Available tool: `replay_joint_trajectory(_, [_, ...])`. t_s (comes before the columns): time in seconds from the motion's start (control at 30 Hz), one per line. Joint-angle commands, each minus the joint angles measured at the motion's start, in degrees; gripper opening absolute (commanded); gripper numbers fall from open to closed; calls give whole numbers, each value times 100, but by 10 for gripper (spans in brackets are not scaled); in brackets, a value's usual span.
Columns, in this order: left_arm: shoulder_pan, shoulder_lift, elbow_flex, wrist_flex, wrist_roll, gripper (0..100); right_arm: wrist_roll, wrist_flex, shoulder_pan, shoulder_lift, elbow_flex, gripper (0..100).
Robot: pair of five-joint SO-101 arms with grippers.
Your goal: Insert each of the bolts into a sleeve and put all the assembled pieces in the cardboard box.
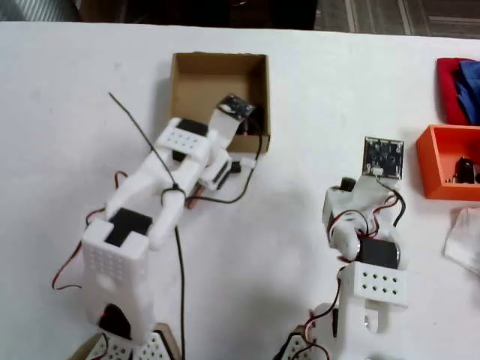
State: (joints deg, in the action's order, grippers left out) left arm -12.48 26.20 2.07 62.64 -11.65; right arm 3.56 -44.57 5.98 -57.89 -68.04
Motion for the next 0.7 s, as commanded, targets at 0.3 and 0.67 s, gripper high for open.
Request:
replay_joint_trajectory(0.3, [-9, 18, -84, 35, 9, 31, -44, 101, 22, -180, 26, 21])
replay_joint_trajectory(0.67, [-114, -1125, -119, 932, -18, 31, -44, 101, 40, -180, 26, 21])
